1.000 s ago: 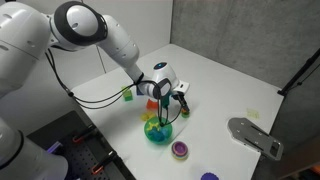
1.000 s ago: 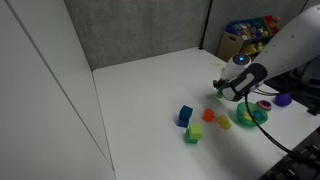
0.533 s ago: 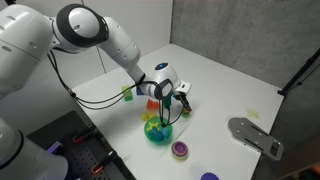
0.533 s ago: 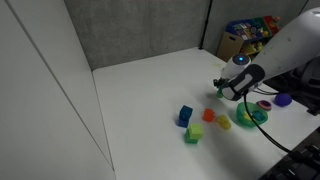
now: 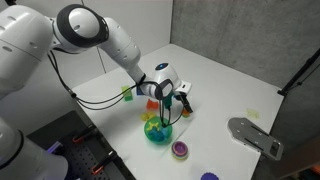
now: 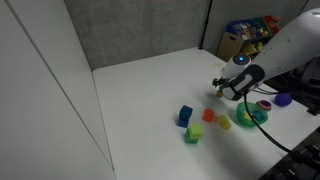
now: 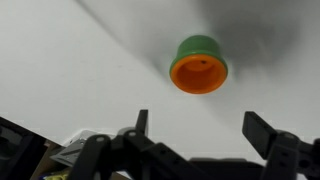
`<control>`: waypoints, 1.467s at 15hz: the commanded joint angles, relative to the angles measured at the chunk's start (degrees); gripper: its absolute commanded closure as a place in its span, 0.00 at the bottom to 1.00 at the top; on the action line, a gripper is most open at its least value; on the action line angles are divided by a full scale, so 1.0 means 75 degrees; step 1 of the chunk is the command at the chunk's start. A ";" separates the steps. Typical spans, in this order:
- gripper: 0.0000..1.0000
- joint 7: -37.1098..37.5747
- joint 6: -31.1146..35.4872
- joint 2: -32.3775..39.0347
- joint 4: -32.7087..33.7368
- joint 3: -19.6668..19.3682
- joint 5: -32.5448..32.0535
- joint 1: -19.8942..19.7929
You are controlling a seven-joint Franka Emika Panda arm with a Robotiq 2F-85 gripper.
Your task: Pick up the orange bowl and put it into the green small empty bowl
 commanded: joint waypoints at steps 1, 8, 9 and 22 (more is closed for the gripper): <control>0.00 -0.0095 -0.0084 -0.0112 -0.0038 -0.0090 0.0182 0.0121; 0.00 -0.0581 -0.1382 -0.1206 -0.0411 0.0375 -0.0175 -0.0055; 0.00 -0.0610 -0.1539 -0.1377 -0.0450 0.0421 -0.0229 -0.0066; 0.00 -0.0861 -0.3739 -0.4974 -0.2732 0.1331 -0.1645 -0.0516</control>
